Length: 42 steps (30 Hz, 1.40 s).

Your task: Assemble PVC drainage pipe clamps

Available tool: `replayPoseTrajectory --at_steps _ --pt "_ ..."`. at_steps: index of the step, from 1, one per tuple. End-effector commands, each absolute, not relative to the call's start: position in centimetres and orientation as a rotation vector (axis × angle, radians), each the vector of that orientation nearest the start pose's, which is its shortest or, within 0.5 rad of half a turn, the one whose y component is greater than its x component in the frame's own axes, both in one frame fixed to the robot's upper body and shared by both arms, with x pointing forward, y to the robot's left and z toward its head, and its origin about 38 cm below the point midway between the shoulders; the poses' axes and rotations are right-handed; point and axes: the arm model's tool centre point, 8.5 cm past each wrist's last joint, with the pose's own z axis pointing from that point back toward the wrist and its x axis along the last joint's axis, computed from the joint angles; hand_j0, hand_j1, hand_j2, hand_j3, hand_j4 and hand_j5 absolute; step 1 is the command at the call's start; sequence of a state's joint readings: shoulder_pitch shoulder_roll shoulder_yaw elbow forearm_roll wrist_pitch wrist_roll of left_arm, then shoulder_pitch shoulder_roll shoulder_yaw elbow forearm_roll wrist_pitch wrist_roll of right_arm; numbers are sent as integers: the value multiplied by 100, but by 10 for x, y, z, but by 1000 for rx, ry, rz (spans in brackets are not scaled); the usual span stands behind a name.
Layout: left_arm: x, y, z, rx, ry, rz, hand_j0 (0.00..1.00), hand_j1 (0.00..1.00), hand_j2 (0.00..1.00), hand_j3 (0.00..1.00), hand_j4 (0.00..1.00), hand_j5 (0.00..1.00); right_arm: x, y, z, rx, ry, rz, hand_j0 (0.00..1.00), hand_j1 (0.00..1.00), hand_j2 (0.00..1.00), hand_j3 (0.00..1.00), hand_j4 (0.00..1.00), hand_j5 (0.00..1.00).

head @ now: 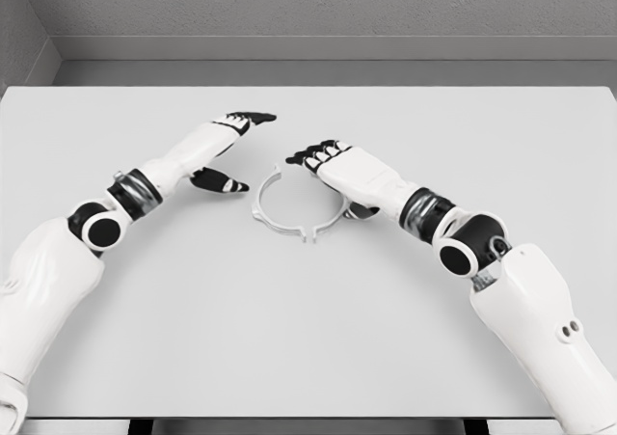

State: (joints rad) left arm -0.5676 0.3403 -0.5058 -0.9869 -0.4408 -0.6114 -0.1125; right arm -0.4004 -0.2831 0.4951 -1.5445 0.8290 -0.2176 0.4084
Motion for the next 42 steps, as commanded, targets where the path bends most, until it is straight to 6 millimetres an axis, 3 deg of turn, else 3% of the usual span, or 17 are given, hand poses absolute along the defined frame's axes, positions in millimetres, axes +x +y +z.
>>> replayPoseTrajectory --at_steps 1,5,8,11,15,16,24,25,26,27,29,30,42 --pt "479 217 108 245 -1781 -1374 100 100 100 100 100 100 422 -137 145 -493 -1569 1751 100 100 100 100 100 100" --pt "479 218 107 244 -1779 -1373 100 100 100 100 100 100 416 -158 168 -592 -1576 1752 100 100 100 100 100 100" --pt "479 218 107 244 -1779 -1373 100 100 100 100 100 100 406 -205 195 -704 -1611 1611 100 100 100 100 100 100" --pt "479 216 106 240 -1777 -1378 100 100 100 100 100 100 410 -228 206 -757 -1612 1543 100 100 100 100 100 100" --pt "478 216 105 239 -1776 -1380 100 100 100 100 100 100 410 -234 208 -764 -1617 1530 100 100 100 100 100 100" --pt "478 211 103 228 -1774 -1383 100 100 100 100 100 100 400 -246 210 -703 -1692 1545 100 100 100 100 100 100" --pt "478 211 103 228 -1774 -1383 100 100 100 100 100 100 400 -246 210 -703 -1692 1545 100 100 100 100 100 100" --pt "476 202 100 212 -1781 -1383 100 100 100 100 100 100 377 -313 201 -734 -1733 1533 100 100 100 100 100 100" --pt "476 202 100 212 -1781 -1383 100 100 100 100 100 100 377 -313 201 -734 -1733 1533 100 100 100 100 100 100" --pt "475 197 99 200 -1786 -1378 100 100 100 100 100 100 377 -329 197 -752 -1701 1498 100 100 100 100 100 100" --pt "475 197 99 200 -1786 -1378 100 100 100 100 100 100 377 -329 197 -752 -1701 1498 100 100 100 100 100 100" --pt "475 197 99 200 -1786 -1378 100 100 100 100 100 100 380 -363 181 -762 -1615 1430 100 100 100 100 100 100" --pt "476 203 101 212 -1788 -1366 100 100 100 100 100 100 380 -359 185 -762 -1631 1436 100 100 100 100 100 100"
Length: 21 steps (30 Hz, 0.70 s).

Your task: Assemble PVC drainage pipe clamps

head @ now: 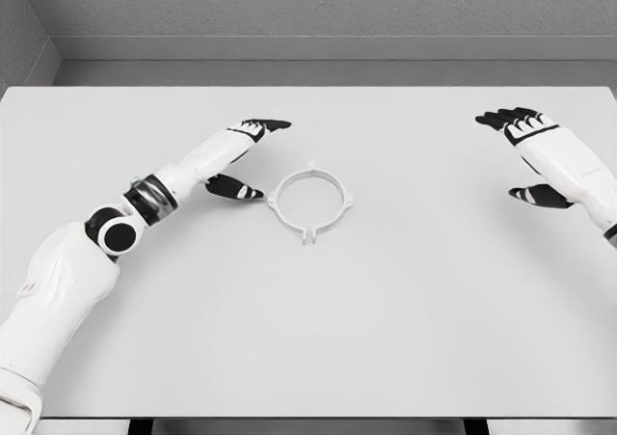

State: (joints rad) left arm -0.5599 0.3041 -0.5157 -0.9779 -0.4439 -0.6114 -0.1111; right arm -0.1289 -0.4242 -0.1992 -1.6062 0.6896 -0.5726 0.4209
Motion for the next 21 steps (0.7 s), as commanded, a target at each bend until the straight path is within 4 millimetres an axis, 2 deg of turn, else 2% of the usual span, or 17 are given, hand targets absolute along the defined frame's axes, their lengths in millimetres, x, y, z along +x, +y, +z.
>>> replayPoseTrajectory --at_steps 1,21 --pt "475 203 100 210 -1786 -1368 100 100 100 100 100 100 380 -359 185 -763 -1630 1438 100 100 100 100 100 100" --pt "469 193 96 185 -1794 -1376 100 100 100 100 100 100 380 -359 185 -757 -1636 1432 100 100 100 100 100 100"
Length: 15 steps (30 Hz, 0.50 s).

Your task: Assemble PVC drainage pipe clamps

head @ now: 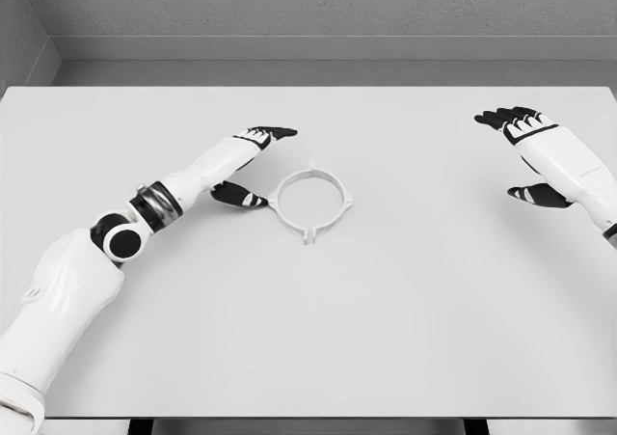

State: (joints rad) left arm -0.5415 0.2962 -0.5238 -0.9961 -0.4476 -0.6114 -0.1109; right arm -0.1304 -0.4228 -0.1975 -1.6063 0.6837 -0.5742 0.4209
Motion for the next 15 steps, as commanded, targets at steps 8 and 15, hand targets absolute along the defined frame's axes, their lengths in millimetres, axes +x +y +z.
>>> replayPoseTrajectory --at_steps 8,15 --pt "466 189 92 175 -1792 -1377 100 100 100 100 100 100 380 -359 185 -758 -1637 1432 100 100 100 100 100 100" --pt "467 191 93 178 -1792 -1377 100 100 100 100 100 100 380 -358 185 -756 -1639 1435 100 100 100 100 100 100"
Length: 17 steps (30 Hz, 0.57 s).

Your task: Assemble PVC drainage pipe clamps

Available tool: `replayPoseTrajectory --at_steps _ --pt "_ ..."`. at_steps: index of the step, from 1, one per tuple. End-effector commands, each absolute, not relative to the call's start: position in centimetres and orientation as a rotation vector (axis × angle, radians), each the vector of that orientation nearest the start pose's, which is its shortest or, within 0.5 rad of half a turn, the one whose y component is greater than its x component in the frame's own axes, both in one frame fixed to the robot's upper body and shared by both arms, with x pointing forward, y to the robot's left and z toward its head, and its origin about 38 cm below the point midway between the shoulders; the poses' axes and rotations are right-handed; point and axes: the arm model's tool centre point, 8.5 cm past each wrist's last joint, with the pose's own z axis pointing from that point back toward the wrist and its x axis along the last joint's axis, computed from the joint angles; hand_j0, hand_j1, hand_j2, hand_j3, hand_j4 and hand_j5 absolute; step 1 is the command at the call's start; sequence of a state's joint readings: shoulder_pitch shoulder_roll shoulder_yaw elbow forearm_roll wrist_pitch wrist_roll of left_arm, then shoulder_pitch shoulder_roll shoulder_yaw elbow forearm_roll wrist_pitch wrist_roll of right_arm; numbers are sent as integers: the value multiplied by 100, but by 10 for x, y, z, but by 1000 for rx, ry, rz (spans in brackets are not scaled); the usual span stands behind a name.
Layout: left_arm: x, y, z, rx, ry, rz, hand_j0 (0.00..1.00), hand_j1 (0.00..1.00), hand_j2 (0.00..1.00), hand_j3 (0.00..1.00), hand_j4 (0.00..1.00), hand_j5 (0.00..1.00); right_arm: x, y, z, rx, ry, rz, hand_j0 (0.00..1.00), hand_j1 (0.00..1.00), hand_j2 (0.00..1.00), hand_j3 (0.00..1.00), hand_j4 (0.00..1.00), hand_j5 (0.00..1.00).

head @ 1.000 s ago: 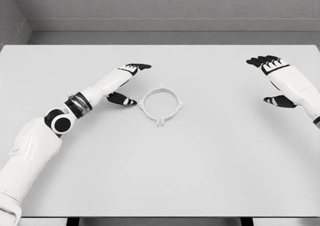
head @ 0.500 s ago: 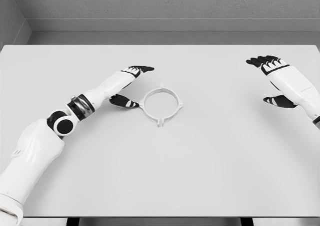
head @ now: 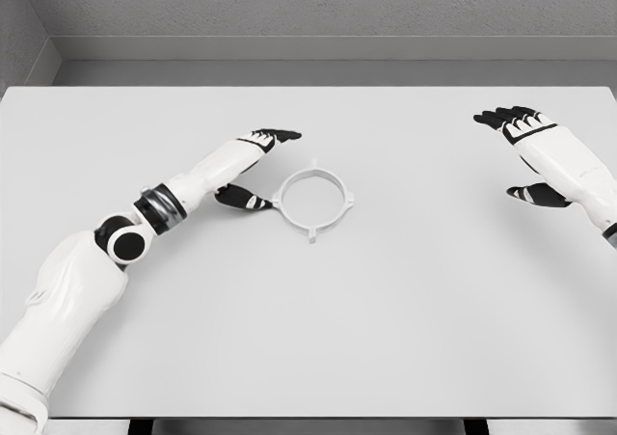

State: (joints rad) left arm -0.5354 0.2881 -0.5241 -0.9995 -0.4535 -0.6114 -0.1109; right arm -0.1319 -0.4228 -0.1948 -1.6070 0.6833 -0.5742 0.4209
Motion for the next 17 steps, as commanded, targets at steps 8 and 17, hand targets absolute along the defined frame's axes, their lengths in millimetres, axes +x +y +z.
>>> replayPoseTrajectory --at_steps 8,17 --pt "473 261 108 319 -1718 -1412 100 100 100 100 100 100 381 -357 185 -755 -1641 1435 100 100 100 100 100 100" --pt "461 398 161 567 -1595 -1399 100 100 100 100 100 100 381 -357 185 -755 -1641 1435 100 100 100 100 100 100"
